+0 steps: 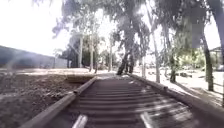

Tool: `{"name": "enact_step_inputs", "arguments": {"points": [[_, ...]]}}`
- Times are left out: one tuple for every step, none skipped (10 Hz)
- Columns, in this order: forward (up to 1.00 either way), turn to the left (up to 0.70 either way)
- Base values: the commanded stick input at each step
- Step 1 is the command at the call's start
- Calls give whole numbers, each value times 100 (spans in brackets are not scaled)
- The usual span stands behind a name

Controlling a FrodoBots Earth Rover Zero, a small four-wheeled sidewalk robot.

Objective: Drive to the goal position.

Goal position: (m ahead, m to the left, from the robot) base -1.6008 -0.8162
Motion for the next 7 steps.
{"name": "enact_step_inputs", "arguments": {"points": [[85, 0], [85, 0], [85, 0], [85, 0], [85, 0], [85, 0], [85, 0]]}}
